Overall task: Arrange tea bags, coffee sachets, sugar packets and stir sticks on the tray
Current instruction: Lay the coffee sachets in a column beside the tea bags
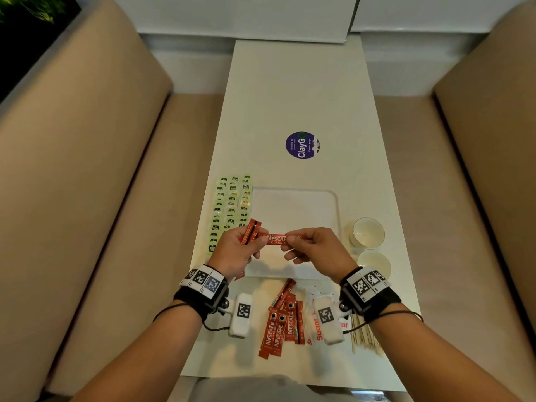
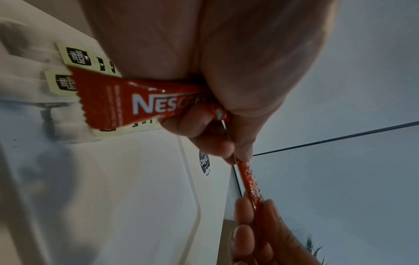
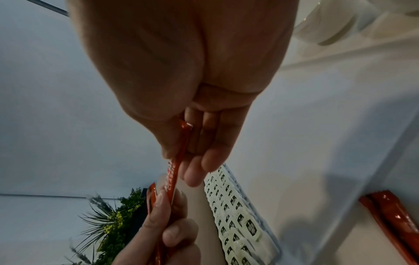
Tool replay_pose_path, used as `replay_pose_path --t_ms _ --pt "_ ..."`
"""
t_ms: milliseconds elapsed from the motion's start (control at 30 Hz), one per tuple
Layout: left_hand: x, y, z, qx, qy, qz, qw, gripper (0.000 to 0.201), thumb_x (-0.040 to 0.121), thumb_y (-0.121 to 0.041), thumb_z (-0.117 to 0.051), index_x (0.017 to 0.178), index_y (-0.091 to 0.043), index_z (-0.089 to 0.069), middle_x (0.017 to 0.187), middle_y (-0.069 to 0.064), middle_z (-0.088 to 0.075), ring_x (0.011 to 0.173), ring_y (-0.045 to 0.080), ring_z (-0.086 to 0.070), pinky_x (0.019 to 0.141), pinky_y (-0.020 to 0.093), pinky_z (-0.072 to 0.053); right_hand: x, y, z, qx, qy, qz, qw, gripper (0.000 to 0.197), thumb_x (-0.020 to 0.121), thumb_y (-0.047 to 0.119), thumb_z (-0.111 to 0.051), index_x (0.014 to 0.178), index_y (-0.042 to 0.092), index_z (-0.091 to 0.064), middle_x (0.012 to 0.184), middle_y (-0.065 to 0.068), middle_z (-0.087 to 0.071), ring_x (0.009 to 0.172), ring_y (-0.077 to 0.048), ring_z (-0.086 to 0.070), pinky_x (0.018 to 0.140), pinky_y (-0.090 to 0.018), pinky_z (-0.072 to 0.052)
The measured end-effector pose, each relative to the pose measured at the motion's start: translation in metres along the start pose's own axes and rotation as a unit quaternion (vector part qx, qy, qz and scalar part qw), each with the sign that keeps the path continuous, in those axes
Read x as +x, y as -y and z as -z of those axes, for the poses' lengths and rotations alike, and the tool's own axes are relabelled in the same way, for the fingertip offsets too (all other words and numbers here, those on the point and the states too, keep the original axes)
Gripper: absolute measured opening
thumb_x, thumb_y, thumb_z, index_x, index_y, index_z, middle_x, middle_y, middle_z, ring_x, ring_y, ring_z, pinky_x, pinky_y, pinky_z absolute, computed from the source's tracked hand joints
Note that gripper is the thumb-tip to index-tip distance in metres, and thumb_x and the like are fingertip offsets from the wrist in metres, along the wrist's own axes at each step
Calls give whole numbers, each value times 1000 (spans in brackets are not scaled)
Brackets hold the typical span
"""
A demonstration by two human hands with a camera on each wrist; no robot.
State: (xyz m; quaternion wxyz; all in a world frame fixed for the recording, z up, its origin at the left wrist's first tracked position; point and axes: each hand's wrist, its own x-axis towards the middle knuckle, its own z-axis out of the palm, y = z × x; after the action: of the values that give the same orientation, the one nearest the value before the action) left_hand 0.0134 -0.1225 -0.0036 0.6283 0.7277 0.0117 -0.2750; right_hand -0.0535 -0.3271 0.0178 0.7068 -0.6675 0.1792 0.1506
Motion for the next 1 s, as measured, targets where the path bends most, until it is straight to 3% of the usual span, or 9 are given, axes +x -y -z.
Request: replay_pose_path --t_ms 233,400,533,767,1000 --pt "11 4 13 -26 -26 31 999 9 90 -20 -74 92 -28 -77 74 11 -62 69 29 -44 55 30 -34 10 -8 0 -16 -77 11 997 11 98 17 -65 98 9 -74 88 -6 -74 77 -15 -68 69 -28 -59" --pt "17 1 16 -28 -21 24 999 7 91 -14 -72 95 -19 -74 76 13 -63 62 23 -52 51 27 -38 22 -13 -3 -20 -86 11 996 10 97 15 -65 95 13 -75 89 -6 -75 73 -13 -66 68 -28 -58" --pt "28 -1 21 -39 -32 38 998 13 96 -20 -66 107 -13 -71 88 6 -72 58 14 -55 48 20 -41 41 -13 0 -23 -113 5 993 13 99 14 -62 96 14 -75 88 -3 -75 71 -11 -65 67 -26 -56" --pt "55 -6 36 -27 5 87 996 16 97 -23 -64 110 -13 -69 82 3 -70 56 12 -56 47 19 -40 94 -7 9 -40 -163 -7 986 14 101 14 -60 102 9 -73 86 -2 -74 68 -9 -64 65 -24 -55" --pt "78 -10 51 20 53 111 992 17 97 -12 -61 113 -12 -67 87 6 -73 56 11 -55 48 16 -43 154 -14 11 -69 -193 -42 978 18 100 12 -59 91 9 -73 75 -8 -69 60 -15 -60 58 -25 -55"
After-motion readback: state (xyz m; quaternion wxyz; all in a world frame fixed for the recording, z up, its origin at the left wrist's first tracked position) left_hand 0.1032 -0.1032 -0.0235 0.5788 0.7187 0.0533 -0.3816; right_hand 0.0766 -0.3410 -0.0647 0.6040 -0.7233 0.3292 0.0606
